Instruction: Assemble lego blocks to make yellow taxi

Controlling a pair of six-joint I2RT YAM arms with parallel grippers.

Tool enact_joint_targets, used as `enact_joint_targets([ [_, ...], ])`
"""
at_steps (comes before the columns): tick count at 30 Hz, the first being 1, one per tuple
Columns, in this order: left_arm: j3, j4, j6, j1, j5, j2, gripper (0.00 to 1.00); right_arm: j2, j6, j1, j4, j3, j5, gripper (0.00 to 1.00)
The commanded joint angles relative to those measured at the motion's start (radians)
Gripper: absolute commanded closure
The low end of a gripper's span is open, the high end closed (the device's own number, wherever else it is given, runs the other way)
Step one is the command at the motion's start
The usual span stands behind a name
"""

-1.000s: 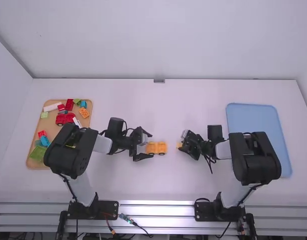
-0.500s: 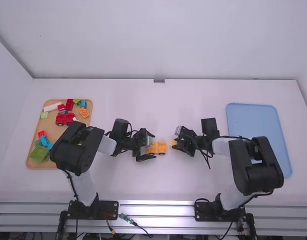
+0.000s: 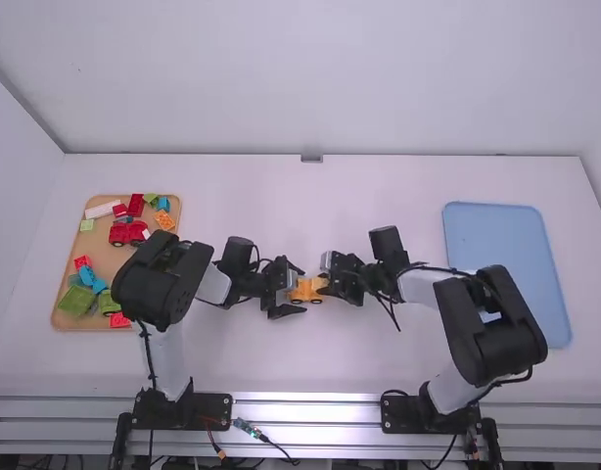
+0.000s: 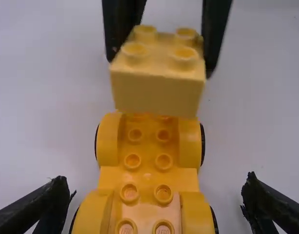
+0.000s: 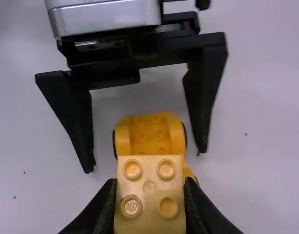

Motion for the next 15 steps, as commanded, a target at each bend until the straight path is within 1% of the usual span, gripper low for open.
enact_joint_targets([
  [1,-0.007,0.018,-0.002,-0.007,0.014,0.037,0.06,0.016,0.004,0.003,-0.002,0.015,-0.014,0.86],
  [6,0.013,0.039,-0.034,-0.007,0.023,0.075,0.08,0.016,0.004,0.001,0.002,0.015,-0.021,0.86],
  [7,0.024,0.023,-0.034,-0.011,0.023,0.080,0.11,0.016,0.004,0.001,0.000,0.015,-0.021,0.86],
  [8,0.035,0.005,-0.033,-0.019,0.022,0.082,0.18,0.016,0.000,0.001,-0.006,0.015,-0.021,0.86],
  [10,0.050,-0.021,-0.034,-0.025,0.022,0.082,0.27,0.016,0.001,0.003,-0.011,0.015,-0.017,0.86],
  [13,0.066,-0.040,-0.033,-0.032,0.020,0.082,0.32,0.016,0.000,0.016,-0.010,0.015,-0.013,0.87],
  [14,0.066,-0.041,-0.032,-0.033,0.018,0.082,0.38,0.016,-0.001,0.019,-0.010,0.015,-0.001,0.87],
  [15,0.066,-0.043,-0.023,-0.033,0.019,0.082,0.41,0.016,0.000,0.023,-0.009,0.015,0.017,0.87],
])
